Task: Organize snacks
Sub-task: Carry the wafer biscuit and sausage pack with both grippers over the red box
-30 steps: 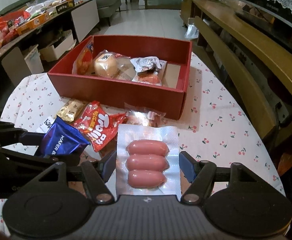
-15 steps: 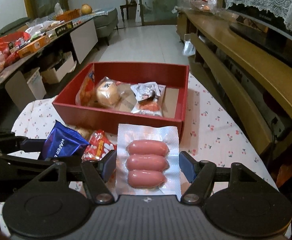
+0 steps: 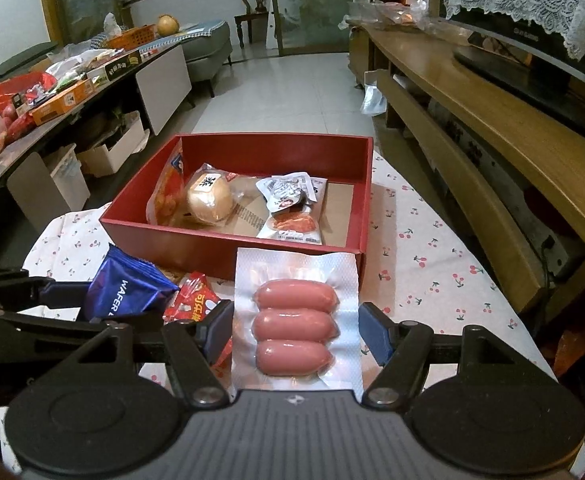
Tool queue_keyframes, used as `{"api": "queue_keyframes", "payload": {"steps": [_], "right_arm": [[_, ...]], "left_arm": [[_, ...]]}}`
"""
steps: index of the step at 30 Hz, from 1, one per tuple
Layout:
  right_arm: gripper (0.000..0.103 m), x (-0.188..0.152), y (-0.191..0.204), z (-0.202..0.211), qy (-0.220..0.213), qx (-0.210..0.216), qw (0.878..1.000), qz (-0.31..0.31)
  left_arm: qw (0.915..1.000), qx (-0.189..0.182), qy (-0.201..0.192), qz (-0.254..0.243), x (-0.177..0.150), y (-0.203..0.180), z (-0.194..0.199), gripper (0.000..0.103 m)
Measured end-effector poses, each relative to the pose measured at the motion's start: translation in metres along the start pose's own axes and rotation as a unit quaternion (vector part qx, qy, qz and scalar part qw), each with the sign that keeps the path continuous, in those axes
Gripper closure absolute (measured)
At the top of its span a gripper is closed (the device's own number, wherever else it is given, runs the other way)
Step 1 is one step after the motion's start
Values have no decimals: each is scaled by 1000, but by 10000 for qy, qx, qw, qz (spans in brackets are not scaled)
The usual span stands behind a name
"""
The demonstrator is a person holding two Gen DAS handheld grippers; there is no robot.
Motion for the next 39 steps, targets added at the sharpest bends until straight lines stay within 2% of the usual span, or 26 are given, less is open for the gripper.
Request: {"api": "queue_keyframes", "payload": {"steps": [25, 39], "right_arm": [[33, 9, 2, 3, -139, 132, 9998, -70], [33, 41, -12, -14, -274, 27, 9993, -256]], "left_arm": [[9998, 49, -124, 117, 15, 5, 5, 39], [9989, 234, -385, 127, 53, 3, -10, 39]]}}
Point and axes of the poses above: each gripper's, at about its wrist camera, not at the fingertips, and z roughly against the way its jaws point, y to its left, x to its top, the point moved 4 cm from there along -z, roughly the way its jaws point, and after that the axes turned 8 degrees about z, right-handed, at the moved point
